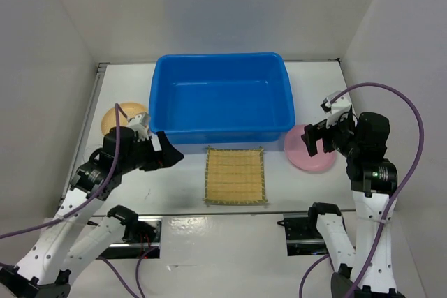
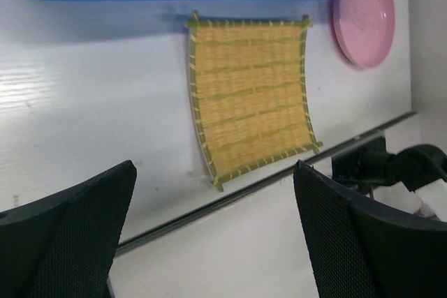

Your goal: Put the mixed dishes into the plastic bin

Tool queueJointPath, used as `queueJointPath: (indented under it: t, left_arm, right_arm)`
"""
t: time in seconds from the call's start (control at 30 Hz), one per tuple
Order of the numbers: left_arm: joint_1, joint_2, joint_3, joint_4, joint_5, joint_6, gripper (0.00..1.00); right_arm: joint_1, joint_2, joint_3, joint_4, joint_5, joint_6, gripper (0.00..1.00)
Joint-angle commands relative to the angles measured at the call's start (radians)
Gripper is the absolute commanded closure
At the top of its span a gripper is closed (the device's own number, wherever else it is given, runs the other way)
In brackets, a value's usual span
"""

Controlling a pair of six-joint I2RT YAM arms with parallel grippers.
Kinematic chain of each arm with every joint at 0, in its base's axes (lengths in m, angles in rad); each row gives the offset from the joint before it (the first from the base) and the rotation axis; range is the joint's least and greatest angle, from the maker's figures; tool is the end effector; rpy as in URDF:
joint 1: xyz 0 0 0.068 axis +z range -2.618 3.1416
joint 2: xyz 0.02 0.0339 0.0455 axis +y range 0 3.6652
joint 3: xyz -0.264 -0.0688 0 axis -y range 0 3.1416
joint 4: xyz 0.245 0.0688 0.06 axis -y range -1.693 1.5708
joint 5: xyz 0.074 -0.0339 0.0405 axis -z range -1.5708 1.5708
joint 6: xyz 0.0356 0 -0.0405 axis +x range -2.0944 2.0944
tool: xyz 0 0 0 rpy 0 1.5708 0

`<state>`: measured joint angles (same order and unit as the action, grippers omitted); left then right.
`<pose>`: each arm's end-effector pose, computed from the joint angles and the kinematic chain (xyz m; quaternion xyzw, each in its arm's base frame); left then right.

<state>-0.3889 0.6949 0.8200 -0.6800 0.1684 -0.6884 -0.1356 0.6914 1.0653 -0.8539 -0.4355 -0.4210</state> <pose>0.1324 -0.0607 0.3152 -0.0894 0.8670 -0.3117 0.3783 0.1180 -0.0009 0.3781 -0.2296 0.8103 0.0384 0.5378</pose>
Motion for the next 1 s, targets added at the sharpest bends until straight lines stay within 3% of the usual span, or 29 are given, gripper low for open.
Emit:
queueJointPath:
  t: [0.0, 0.23, 0.3, 0.43, 0.63, 0.97]
  left_arm:
    - [-0.043, 0.027, -0.071, 0.158, 0.114, -0.066, 0.01]
    - [-0.209, 0.348, 0.017, 0.195, -0.079, -0.062, 0.01]
    - [-0.22, 0.437, 0.018, 0.195, -0.079, -0.076, 0.01]
    - [-0.22, 0.489, -0.07, 0.376, 0.06, -0.147, 0.01]
    - [-0.22, 0.499, -0.183, 0.48, 0.059, -0.201, 0.01]
    - [-0.242, 0.767, -0.264, 0.733, 0.198, -0.246, 0.01]
  right_arm:
    - [-0.007, 0.002, 0.012, -0.034, -0.075, -0.054, 0.02]
    - [-0.007, -0.006, 0.002, -0.043, -0.134, -0.099, 0.02]
    - [-0.007, 0.007, 0.002, -0.043, -0.134, -0.108, 0.02]
    - [-0.016, 0.019, -0.019, -0.022, -0.146, -0.098, 0.02]
    - [-0.016, 0.074, -0.019, -0.002, -0.146, -0.088, 0.02]
    - [-0.016, 0.083, -0.028, -0.002, -0.146, -0.088, 0.02]
